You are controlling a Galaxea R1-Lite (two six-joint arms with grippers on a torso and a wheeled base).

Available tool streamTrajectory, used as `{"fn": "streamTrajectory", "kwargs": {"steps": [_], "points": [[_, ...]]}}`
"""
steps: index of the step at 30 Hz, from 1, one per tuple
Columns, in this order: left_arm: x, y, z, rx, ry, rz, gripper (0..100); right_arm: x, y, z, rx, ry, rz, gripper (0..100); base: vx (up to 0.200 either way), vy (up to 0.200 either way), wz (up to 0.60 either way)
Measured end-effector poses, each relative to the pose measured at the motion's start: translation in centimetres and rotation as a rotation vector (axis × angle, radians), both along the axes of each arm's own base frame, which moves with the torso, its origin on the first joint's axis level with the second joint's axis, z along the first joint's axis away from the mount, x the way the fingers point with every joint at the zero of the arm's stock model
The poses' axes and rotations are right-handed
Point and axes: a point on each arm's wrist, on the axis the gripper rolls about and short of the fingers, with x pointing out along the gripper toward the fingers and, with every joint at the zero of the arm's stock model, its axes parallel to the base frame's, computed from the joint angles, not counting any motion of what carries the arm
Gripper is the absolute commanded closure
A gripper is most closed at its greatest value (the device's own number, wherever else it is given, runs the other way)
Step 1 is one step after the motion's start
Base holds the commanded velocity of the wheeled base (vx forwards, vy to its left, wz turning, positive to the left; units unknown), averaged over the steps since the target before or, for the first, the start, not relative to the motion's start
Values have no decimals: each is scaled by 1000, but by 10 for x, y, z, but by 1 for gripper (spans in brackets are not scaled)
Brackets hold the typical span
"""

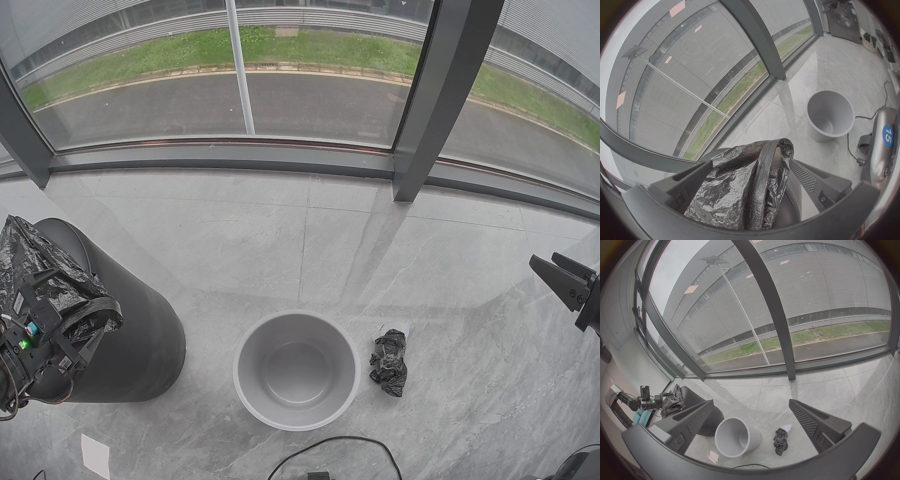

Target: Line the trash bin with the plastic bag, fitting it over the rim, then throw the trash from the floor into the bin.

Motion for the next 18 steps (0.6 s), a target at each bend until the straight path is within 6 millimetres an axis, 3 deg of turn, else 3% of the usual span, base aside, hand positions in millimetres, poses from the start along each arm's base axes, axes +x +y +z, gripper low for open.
{"fn": "streamTrajectory", "kwargs": {"steps": [18], "points": [[23, 0, 5, 23, -46, 26, 0, -2, -1, -2, -1, 1, 0, 0, 0, 0, 0]]}}
